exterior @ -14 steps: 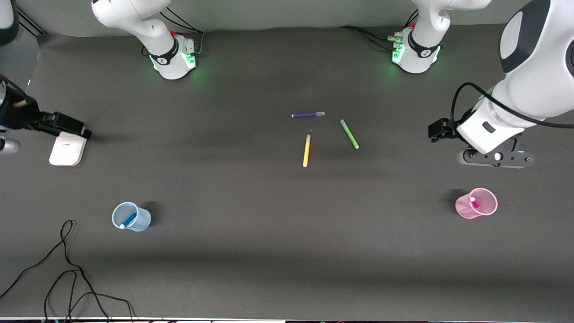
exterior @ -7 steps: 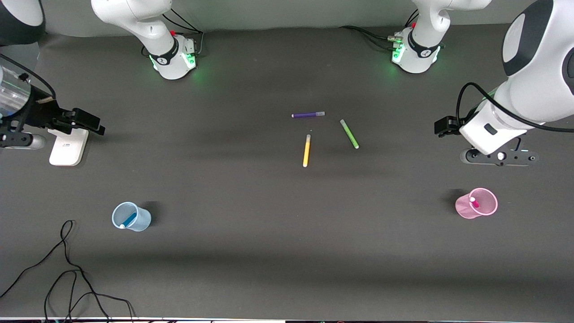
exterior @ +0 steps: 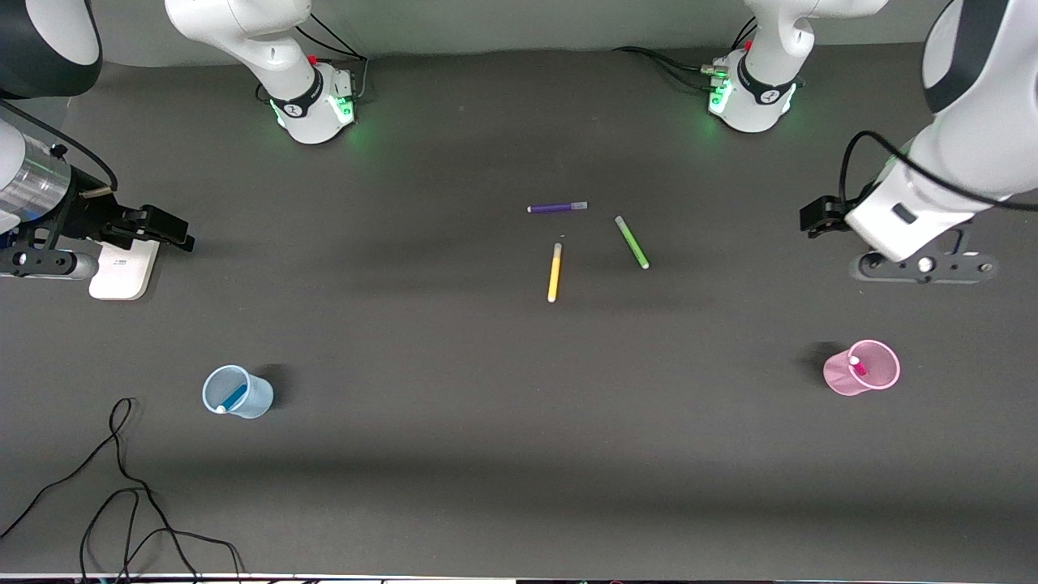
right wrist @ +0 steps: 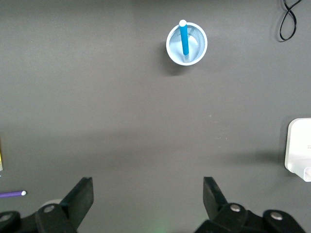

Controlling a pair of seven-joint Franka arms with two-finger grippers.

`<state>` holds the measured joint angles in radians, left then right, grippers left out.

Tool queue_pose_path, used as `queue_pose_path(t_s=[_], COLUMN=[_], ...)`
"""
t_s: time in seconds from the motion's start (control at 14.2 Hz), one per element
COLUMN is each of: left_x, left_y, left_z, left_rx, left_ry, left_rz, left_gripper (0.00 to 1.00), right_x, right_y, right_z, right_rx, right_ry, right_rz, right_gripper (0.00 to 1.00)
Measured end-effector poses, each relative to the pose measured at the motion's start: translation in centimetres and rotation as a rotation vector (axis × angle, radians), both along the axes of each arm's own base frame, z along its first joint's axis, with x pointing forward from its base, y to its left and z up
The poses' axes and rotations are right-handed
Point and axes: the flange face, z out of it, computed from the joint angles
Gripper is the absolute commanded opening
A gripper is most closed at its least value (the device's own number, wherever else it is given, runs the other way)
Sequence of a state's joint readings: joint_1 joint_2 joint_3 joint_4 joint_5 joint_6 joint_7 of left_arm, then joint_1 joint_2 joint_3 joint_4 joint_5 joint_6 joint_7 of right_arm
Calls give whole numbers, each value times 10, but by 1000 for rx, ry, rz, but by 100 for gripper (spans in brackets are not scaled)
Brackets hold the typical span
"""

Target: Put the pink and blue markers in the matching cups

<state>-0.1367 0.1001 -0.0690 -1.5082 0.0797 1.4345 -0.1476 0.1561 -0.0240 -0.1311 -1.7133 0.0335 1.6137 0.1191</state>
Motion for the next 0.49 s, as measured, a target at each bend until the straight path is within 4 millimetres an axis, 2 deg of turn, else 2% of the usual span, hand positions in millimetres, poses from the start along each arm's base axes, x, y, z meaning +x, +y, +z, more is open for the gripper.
queue_pose_path(t_s=[0.28,0.49], left_x=[-11,-20], left_y=[34,35], left_z=[9,6], left_rx=[-55,-68], left_ry=[-102,-107], left_rz=[55,24], left_gripper=[100,100], right_x=[9,13], right_y=[3,11], right_z=[-14,-19], right_rx=[-4,-6], right_ry=[8,6], right_rz=[3,16], right_gripper=[100,100])
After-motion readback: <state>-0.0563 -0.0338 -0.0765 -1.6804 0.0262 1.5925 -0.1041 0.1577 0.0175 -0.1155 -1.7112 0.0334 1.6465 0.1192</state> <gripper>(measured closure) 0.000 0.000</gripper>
